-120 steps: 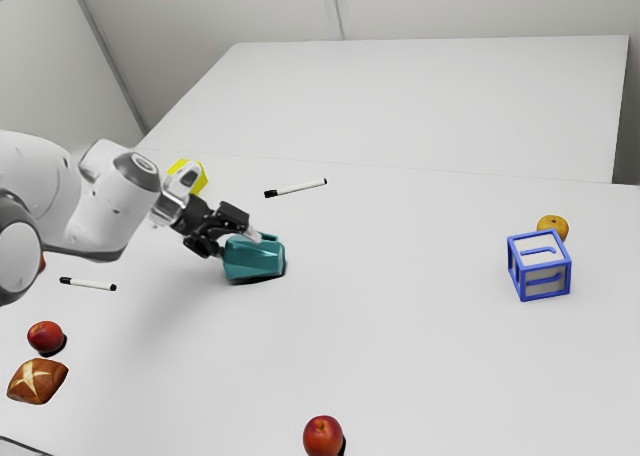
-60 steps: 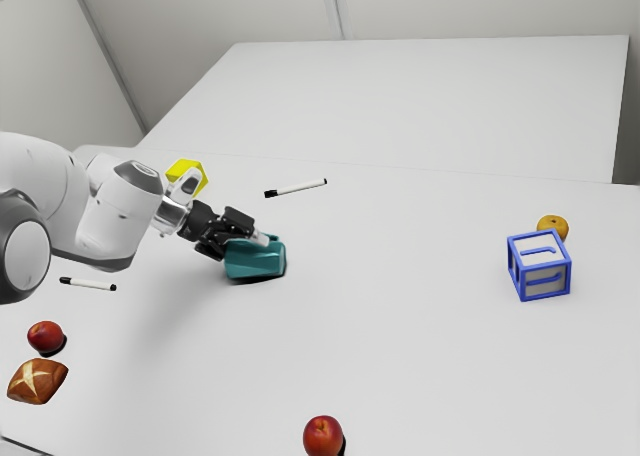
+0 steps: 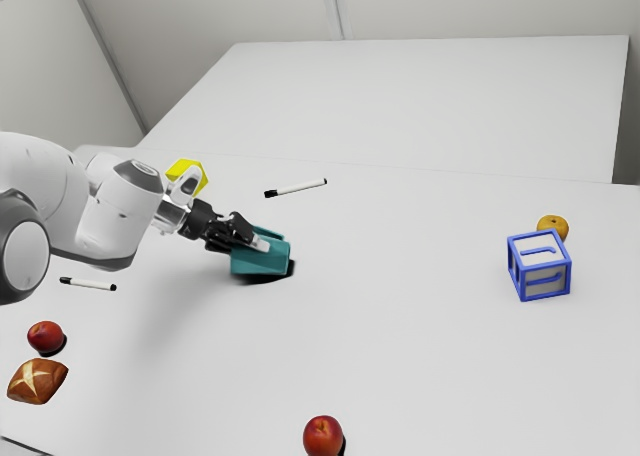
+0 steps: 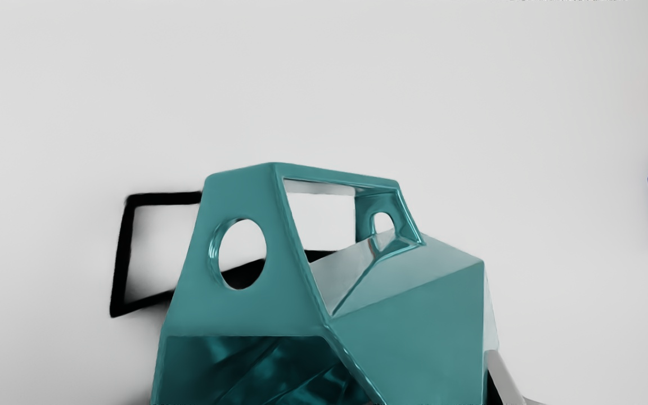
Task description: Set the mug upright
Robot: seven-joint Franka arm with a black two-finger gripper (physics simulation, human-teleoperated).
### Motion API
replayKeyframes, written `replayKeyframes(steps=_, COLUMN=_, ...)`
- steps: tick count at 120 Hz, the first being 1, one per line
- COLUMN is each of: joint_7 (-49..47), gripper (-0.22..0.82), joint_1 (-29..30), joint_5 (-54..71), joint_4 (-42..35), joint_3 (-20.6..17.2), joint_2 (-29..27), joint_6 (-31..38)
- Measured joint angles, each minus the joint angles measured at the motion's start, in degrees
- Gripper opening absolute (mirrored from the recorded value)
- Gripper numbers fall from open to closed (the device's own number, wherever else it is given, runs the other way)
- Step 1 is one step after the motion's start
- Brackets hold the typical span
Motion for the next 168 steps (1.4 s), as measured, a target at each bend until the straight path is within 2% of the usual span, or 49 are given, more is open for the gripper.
replayKeyframes(steps=19, joint_7=0.78, gripper=-0.13, joint_1=-0.46, joint_5=-0.18, joint_4=0.06, joint_3=-0.03, joint_2=-1.25, joint_6=0.46)
replayKeyframes(steps=45, joint_7=1.08, gripper=-0.16, joint_1=-2.79, joint_5=2.25, joint_4=1.75, joint_3=-0.52, joint_2=-5.29, joint_6=2.47)
replayKeyframes(steps=70, joint_7=-3.56, gripper=-0.17, joint_1=-4.36, joint_5=21.34, joint_4=5.38, joint_3=-2.48, joint_2=-8.08, joint_6=4.86)
replayKeyframes(steps=91, joint_7=-9.87, gripper=-0.17, joint_1=-6.37, joint_5=41.39, joint_4=7.12, joint_3=-3.29, joint_2=-8.50, joint_6=5.78)
replayKeyframes(steps=107, joint_7=-14.40, gripper=-0.17, joint_1=-7.59, joint_5=51.92, joint_4=7.10, joint_3=-3.28, joint_2=-8.16, joint_6=6.11)
replayKeyframes(steps=133, joint_7=-20.60, gripper=-0.18, joint_1=-8.65, joint_5=60.22, joint_4=6.51, joint_3=-3.27, joint_2=-6.34, joint_6=6.33)
replayKeyframes(steps=168, joint_7=-26.70, gripper=-0.18, joint_1=-10.00, joint_5=62.83, joint_4=4.97, joint_3=-3.27, joint_2=-3.75, joint_6=8.07)
